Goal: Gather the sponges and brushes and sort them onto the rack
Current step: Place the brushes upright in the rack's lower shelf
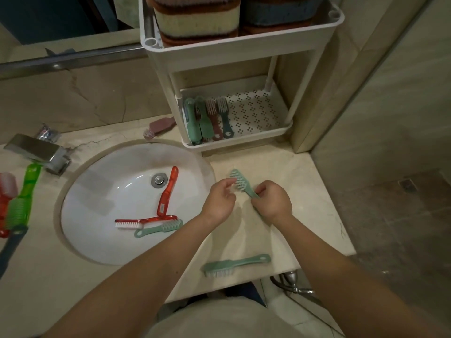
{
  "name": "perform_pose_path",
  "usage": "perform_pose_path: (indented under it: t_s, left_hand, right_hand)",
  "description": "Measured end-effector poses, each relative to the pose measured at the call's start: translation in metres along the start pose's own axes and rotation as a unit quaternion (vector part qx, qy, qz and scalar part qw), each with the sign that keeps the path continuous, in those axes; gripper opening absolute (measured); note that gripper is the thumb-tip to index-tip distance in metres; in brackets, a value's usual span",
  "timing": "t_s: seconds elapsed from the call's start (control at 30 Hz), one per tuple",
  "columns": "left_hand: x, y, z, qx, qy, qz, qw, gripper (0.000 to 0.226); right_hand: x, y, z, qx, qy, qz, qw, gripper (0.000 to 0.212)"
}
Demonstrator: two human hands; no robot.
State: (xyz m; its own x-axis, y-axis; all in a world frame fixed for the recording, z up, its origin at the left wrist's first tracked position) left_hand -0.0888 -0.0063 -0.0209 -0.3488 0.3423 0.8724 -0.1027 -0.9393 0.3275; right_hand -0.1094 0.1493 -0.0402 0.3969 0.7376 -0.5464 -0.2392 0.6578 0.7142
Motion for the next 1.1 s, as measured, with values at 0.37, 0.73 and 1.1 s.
perform_pose_path:
  t_s: [0.37, 0.73, 1.1]
  left_hand:
    - [-0.006, 0.022, 0.022, 0.024, -0.146, -0.298, 0.943, 0.037]
    - [-0.036, 0.049, 0.048, 0.003, -0.027, -0.214, 0.976, 0.018]
    - [-0.053, 0.061, 0.059, -0.045, -0.003, -0.120, 0.992, 0.009]
  right_hand:
    - [-0.030, -0.011, 0.046, -0.145, -0.066, -0.358, 0.920, 0.012]
    - [-0.035, -0.066, 0.098, -0.387, 0.091, 0.149, 0.905, 0.049]
    - [-0.028, -0.079, 0.119, -0.212, 0.184, 0.294, 0.914, 0.023]
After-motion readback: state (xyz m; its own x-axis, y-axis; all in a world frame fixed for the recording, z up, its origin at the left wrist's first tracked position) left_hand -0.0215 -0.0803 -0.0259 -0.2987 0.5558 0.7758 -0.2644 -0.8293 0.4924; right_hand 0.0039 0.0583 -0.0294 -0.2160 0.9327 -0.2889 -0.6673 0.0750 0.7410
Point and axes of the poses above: each hand's wrist, its own z-axis away from the middle knuckle, its own y-axis out of the back of the hand, x = y × z, the point moved 4 cm from there along -z, towards the middle knuckle, and after that the axes turned 5 degrees about -y, right-handed, at the moved point
